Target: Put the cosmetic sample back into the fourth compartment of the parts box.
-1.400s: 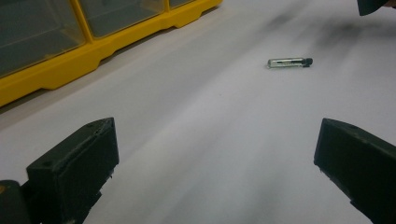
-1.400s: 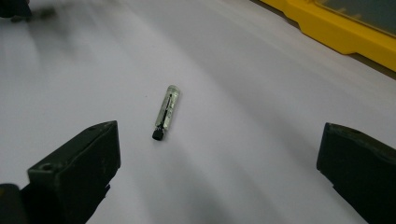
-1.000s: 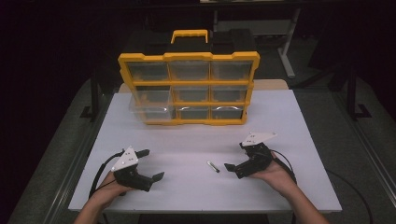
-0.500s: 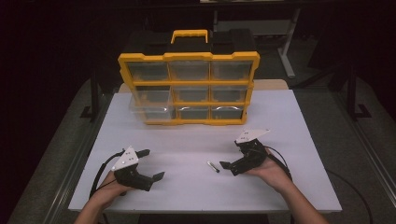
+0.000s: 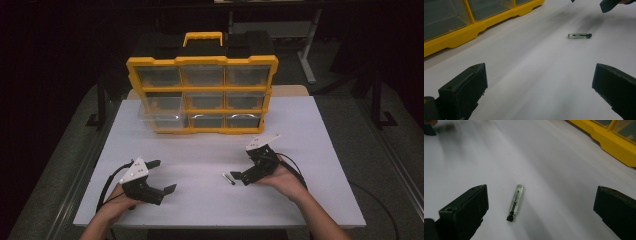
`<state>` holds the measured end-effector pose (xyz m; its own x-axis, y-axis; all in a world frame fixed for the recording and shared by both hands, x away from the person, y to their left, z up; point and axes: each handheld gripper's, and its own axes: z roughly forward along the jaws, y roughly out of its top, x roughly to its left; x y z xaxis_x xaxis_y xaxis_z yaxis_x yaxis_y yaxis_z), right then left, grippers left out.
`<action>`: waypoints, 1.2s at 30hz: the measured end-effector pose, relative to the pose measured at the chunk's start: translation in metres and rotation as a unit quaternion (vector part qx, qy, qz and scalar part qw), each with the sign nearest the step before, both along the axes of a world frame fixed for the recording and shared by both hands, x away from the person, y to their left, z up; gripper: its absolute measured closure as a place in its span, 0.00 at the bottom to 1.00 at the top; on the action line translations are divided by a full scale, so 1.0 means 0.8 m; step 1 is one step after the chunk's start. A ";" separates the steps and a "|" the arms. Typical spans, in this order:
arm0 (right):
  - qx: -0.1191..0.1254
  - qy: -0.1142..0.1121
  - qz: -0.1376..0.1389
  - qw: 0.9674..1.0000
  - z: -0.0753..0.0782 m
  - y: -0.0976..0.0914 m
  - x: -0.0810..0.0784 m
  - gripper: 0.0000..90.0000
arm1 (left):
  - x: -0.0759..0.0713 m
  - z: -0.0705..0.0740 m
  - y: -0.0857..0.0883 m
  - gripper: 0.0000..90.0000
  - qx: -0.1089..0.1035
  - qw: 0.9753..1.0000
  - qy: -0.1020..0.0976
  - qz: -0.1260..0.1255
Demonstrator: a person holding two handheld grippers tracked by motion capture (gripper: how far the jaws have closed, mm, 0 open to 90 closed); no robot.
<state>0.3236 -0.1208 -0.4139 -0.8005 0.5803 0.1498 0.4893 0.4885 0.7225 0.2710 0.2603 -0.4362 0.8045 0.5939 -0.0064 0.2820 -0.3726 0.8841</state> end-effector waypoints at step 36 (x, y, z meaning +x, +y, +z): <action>-0.042 0.034 0.042 0.998 0.003 0.040 0.018 0.20 | 0.000 -0.003 -0.002 0.00 -0.010 1.000 0.007 -0.002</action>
<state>0.3382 -0.0889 -0.4118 -0.8362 0.5250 0.1585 0.4906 0.5871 0.6440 0.2711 0.2588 -0.4389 0.8066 0.5904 -0.0295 0.2936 -0.3568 0.8869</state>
